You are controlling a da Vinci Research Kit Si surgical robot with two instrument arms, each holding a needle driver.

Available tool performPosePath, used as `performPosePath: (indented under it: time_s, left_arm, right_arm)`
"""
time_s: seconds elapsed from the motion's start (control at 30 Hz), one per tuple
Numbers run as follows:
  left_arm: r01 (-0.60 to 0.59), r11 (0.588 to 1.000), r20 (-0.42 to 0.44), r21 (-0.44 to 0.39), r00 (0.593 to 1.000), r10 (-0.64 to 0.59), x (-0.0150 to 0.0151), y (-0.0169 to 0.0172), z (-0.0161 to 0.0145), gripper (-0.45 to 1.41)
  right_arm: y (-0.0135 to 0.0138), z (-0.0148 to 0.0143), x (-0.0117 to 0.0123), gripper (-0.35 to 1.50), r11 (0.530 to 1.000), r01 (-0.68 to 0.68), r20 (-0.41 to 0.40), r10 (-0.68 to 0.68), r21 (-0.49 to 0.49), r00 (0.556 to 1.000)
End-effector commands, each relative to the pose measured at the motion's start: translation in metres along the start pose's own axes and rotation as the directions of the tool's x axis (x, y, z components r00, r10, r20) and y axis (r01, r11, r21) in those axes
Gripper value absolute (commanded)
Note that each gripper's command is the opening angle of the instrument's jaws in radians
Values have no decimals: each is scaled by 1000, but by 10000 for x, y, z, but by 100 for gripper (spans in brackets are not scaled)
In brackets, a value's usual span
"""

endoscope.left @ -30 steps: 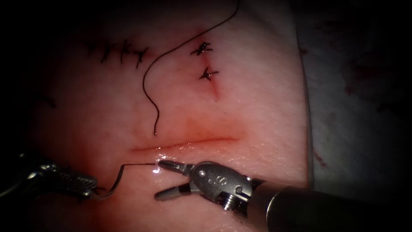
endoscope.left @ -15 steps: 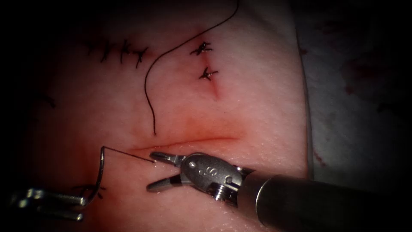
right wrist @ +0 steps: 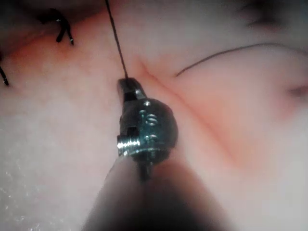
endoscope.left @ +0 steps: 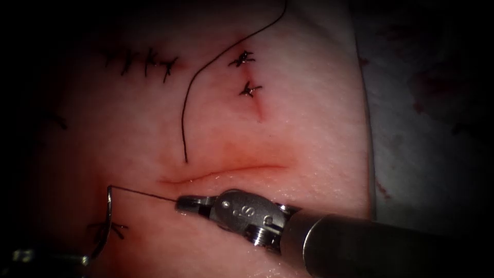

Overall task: Wound Closure
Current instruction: Pull the suture through the wound with the right grasper.

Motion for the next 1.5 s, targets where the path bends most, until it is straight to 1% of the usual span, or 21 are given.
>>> performPosePath:
  time_s: [0.03, 0.13, 0.17, 0.23, 0.3, 0.33, 0.5, 0.53, 0.57, 0.6, 0.63, 0.67, 0.7, 0.77, 0.8, 0.83, 0.9, 1.1, 1.23, 1.4, 1.5]
  left_arm:
    - [-6, 1000, 6, 6, 1000, 6, -12, 2, 6, -45]
    - [-21, 999, 25, 26, 999, 20, -23, 13, 5, -45]
    - [-33, 999, 35, 36, 999, 31, -26, 18, 3, -45]
    - [-37, 998, 43, 45, 998, 35, -29, 23, 1, -45]
    - [-38, 998, 46, 48, 998, 36, -29, 24, 0, -45]
    - [-39, 998, 53, 58, 998, 36, -28, 27, -5, -45]
    - [-36, 996, 47, 77, 998, 33, -25, 27, -11, -45]
    - [-34, 996, 48, 87, 998, 30, -23, 25, -13, -45]
    - [-31, 995, 50, 94, 998, 27, -22, 23, -15, -45]
    - [-28, 994, 50, 103, 998, 23, -21, 21, -17, -45]
    - [-18, 993, 53, 118, 999, 11, -18, 16, -21, -45]
    - [-19, 992, 55, 128, 998, 12, -17, 12, -24, -45]
    - [-21, 990, 56, 140, 998, 13, -15, 8, -28, -45]
    - [-33, 984, 55, 173, 998, 24, -11, -3, -37, -45]
    - [-40, 981, 55, 190, 998, 30, -9, -9, -41, -45]
    - [-60, 967, 56, 246, 997, 48, -4, -26, -55, -45]
    - [-58, 957, 52, 285, 998, 45, -1, -39, -66, -45]
    - [-70, 951, 68, 302, 996, 52, -5, -44, -67, -45]
    - [-73, 951, 63, 299, 996, 57, -7, -42, -63, -45]
    - [-74, 951, 64, 300, 996, 58, -7, -41, -63, -45]
    - [-75, 951, 65, 301, 996, 58, -6, -39, -63, -45]
  right_arm:
    - [-21, 5, 4, -35, 1000, -5, -3, 5, 19, 1000]
    - [-55, -4, 12, -35, 999, -1, -8, 1, 45, 1000]
    - [-80, -11, 20, -35, 997, -2, -12, 3, 71, 1000]
    - [-103, -16, 29, -35, 995, 3, -18, -2, 96, 1000]
    - [-112, -18, 33, -35, 994, 1, -20, 1, 108, 1000]
    - [-136, -22, 44, -35, 989, 0, -25, 4, 146, 1000]
    - [-136, -22, 58, -35, 987, 13, -58, -4, 157, 998]
    - [-130, -21, 60, -28, 988, 26, -69, -15, 153, 998]
    - [-122, -21, 61, 31, 988, 43, -86, -30, 148, 996]
    - [-115, -20, 62, 74, 988, 62, -103, -47, 141, 994]
    - [-107, -20, 63, 108, 988, 73, -124, -56, 133, 991]
    - [-99, -20, 63, 133, 989, 83, -153, -64, 119, 986]
    - [-88, -20, 63, 140, 989, 118, -193, -99, 93, 976]
    - [-70, -22, 63, 145, 985, 159, -229, -139, 71, 963]
    - [-64, -23, 63, 146, 984, 163, -230, -142, 73, 963]
    - [-43, -28, 62, 146, 981, 180, -229, -161, 67, 960]
    - [-27, -31, 62, 143, 977, 207, -225, -191, 50, 956]
    - [-8, -22, 59, 138, 973, 227, -199, -216, 34, 956]
    - [7, -2, 56, 131, 966, 258, -161, -250, 30, 955]
    - [13, 10, 51, 130, 963, 268, -147, -261, 26, 954]
    - [16, 15, 45, 123, 961, 275, -123, -269, 35, 955]
